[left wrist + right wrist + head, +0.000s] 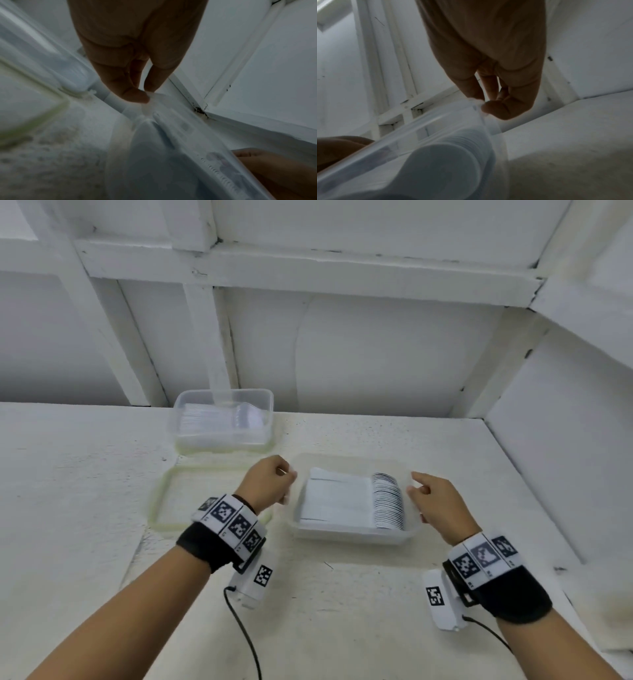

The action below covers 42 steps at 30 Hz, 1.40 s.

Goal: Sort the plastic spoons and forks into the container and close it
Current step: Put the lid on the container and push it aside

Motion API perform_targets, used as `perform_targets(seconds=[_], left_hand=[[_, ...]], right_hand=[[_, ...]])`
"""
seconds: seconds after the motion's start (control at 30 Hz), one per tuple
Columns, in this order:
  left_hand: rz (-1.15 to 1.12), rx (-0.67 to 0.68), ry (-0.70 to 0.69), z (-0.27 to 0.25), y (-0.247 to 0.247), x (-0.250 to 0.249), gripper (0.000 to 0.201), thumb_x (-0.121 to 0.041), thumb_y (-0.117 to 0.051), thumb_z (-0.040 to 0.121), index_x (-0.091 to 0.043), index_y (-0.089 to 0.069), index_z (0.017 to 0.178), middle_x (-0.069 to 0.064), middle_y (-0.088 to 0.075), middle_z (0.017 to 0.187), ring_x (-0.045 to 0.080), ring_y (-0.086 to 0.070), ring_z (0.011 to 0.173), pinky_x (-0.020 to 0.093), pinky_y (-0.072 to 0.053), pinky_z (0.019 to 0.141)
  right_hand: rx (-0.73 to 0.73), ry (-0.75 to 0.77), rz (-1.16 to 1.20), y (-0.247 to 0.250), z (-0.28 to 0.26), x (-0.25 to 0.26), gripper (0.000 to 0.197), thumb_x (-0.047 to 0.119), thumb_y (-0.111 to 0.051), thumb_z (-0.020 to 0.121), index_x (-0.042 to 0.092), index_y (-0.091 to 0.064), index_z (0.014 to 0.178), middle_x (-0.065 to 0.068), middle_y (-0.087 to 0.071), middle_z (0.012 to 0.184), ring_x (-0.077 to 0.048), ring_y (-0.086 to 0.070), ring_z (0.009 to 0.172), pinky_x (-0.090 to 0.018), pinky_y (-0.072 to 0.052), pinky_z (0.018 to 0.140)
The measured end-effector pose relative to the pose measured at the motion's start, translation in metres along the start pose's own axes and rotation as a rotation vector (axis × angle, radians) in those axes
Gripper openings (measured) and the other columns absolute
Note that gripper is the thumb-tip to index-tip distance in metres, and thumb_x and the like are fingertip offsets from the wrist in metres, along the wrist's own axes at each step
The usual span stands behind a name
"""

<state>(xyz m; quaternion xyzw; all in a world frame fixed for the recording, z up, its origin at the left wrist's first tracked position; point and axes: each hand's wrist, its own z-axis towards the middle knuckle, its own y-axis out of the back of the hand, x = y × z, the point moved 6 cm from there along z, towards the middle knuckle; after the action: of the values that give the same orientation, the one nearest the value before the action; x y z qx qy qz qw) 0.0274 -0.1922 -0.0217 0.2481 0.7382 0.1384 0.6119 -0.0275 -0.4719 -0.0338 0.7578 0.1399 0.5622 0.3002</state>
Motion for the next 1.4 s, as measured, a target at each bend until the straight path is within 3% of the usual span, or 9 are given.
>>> perform_targets(seconds=[0.23,0.4,0.5,0.73,0.97,1.13,1.23,1.3,1.4], left_hand=[[0.002,0.194,0.050,-0.002,-0.053,-0.008,0.011,-0.012,-0.054,0.093,-0.002,-0.054,0.095,0.009,-0.058,0.073,0.017,-0.058,0.060,0.023,-0.056,0.054],[0.209,0.270,-0.038,-0.006,-0.040,-0.002,0.024,-0.023,-0.049,0.096,-0.007,-0.057,0.112,0.001,-0.060,0.084,0.010,-0.057,0.070,0.021,-0.052,0.063],[0.597,0.269,-0.169,-0.011,-0.013,0.012,0.028,-0.032,-0.046,0.096,-0.015,-0.057,0.116,-0.002,-0.059,0.105,0.009,-0.051,0.087,0.019,-0.038,0.076],[0.886,0.385,-0.051,-0.033,0.043,0.083,0.046,-0.033,-0.060,0.088,-0.022,-0.045,0.130,0.001,-0.043,0.129,0.017,-0.044,0.117,0.025,-0.037,0.098],[0.955,0.267,-0.191,-0.047,0.056,0.088,0.038,-0.016,-0.046,0.095,-0.020,-0.047,0.132,0.000,-0.045,0.132,0.018,-0.048,0.117,0.024,-0.039,0.095],[0.877,0.007,-0.527,-0.070,0.087,0.033,0.030,-0.007,-0.050,0.093,-0.013,-0.062,0.120,0.007,-0.063,0.112,0.029,-0.063,0.094,0.037,-0.051,0.077],[0.789,-0.033,-0.600,-0.078,0.103,0.001,0.027,-0.009,-0.050,0.093,-0.011,-0.062,0.118,0.005,-0.065,0.112,0.027,-0.062,0.094,0.038,-0.050,0.079],[0.694,-0.040,-0.658,-0.079,0.108,-0.016,0.025,-0.011,-0.052,0.093,-0.009,-0.063,0.115,0.004,-0.066,0.108,0.023,-0.062,0.095,0.031,-0.047,0.080],[0.573,-0.111,-0.720,-0.078,0.111,-0.038,0.022,-0.016,-0.054,0.093,-0.010,-0.064,0.112,0.000,-0.064,0.106,0.009,-0.056,0.096,0.019,-0.037,0.084]], right_hand=[[-0.051,-0.112,-0.012,0.021,-0.005,-0.062,0.043,0.015,-0.051,0.094,0.009,-0.045,0.137,0.013,-0.037,0.072,-0.017,-0.042,0.087,-0.023,-0.036,0.071],[-0.053,-0.096,-0.106,0.021,-0.015,-0.044,0.044,0.019,-0.050,0.095,0.010,-0.045,0.137,-0.005,-0.054,0.098,-0.019,-0.047,0.094,-0.034,-0.041,0.091],[-0.103,0.002,-0.367,0.023,-0.024,-0.018,0.047,0.029,-0.051,0.094,0.017,-0.043,0.138,-0.018,-0.046,0.131,-0.032,-0.041,0.120,-0.037,-0.034,0.101],[0.004,0.337,-0.424,-0.039,-0.059,0.063,0.044,0.036,-0.053,0.092,0.023,-0.048,0.133,-0.007,-0.042,0.131,-0.024,-0.030,0.124,-0.034,-0.030,0.102],[0.246,0.561,-0.437,-0.121,-0.073,0.111,0.055,0.038,-0.058,0.089,0.026,-0.040,0.139,0.000,-0.034,0.142,-0.021,-0.025,0.133,-0.035,-0.028,0.106],[0.411,0.575,-0.527,-0.147,-0.065,0.118,0.079,0.036,-0.066,0.084,0.031,-0.019,0.147,0.000,-0.016,0.155,-0.022,-0.005,0.144,-0.045,-0.017,0.116],[0.377,0.583,-0.402,-0.143,-0.061,0.125,0.060,0.031,-0.063,0.087,0.025,-0.035,0.141,-0.001,-0.037,0.146,-0.021,-0.025,0.139,-0.043,-0.027,0.111],[0.302,0.602,-0.227,-0.129,-0.062,0.131,0.033,0.027,-0.059,0.090,0.016,-0.053,0.121,-0.002,-0.058,0.121,-0.018,-0.050,0.115,-0.032,-0.041,0.094],[0.276,0.556,0.155,-0.103,-0.067,0.132,0.006,0.023,-0.062,0.089,0.018,-0.059,0.089,0.003,-0.067,0.090,-0.011,-0.062,0.089,-0.021,-0.045,0.077]])
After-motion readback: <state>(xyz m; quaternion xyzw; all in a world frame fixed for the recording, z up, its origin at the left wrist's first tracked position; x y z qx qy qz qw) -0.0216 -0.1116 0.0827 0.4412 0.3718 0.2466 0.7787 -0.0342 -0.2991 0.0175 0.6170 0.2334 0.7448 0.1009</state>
